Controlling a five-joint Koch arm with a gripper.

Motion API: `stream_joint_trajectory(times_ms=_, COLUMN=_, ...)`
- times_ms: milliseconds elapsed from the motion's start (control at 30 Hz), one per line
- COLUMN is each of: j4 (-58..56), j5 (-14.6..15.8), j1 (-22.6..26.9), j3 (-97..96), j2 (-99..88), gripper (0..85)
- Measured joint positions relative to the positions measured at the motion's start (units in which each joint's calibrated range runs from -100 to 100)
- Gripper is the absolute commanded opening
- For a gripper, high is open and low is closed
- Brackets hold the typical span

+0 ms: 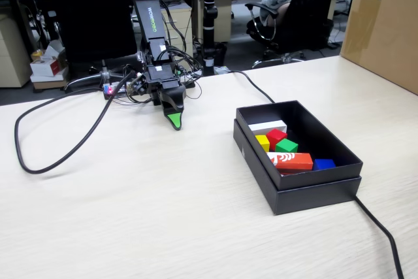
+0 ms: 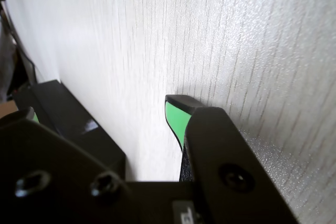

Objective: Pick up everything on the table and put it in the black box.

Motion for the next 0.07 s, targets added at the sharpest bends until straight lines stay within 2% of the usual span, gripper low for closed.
stream_joint_trajectory(times_ms=67, j4=0.0, j5=0.0, j1=0.0, j3=0.0, j2=0.0, gripper=48.7)
